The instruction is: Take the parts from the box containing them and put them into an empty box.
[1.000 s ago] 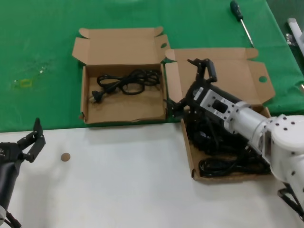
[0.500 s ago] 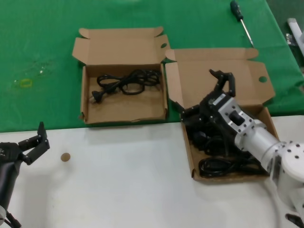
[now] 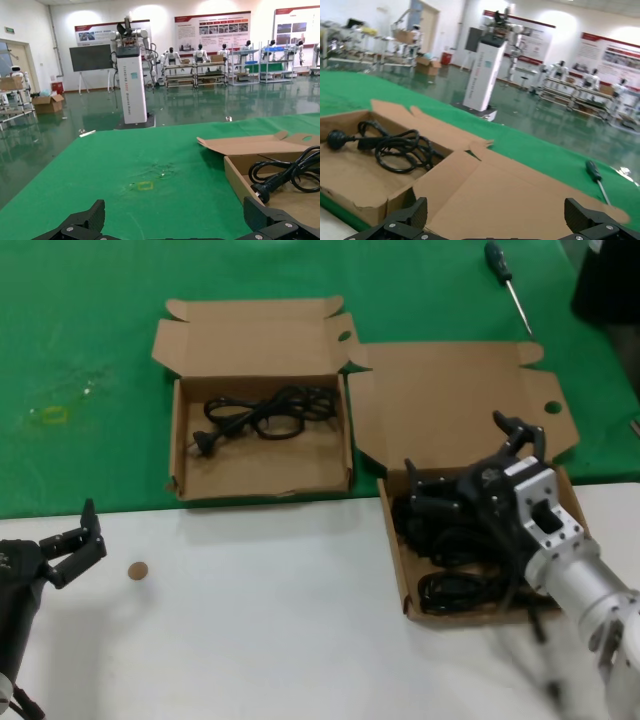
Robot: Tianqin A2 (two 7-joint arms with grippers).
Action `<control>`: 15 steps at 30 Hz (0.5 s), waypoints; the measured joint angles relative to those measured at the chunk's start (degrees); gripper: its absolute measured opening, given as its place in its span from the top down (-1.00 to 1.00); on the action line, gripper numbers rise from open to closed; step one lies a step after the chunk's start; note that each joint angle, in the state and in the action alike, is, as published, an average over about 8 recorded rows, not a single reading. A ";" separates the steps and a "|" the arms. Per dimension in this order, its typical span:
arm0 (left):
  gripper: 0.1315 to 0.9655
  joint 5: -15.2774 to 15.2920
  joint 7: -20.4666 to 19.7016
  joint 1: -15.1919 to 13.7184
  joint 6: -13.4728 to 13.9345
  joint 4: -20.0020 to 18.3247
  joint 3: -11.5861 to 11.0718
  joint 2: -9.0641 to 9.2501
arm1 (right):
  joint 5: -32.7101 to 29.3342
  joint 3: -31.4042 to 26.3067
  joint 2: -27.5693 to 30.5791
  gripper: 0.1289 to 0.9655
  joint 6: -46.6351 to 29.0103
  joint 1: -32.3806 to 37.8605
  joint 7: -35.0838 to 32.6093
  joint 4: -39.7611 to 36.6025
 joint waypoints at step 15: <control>-1.00 0.00 0.00 0.00 0.00 0.00 0.00 0.00 | 1.92 2.75 0.69 -1.00 7.28 -10.11 10.55 10.09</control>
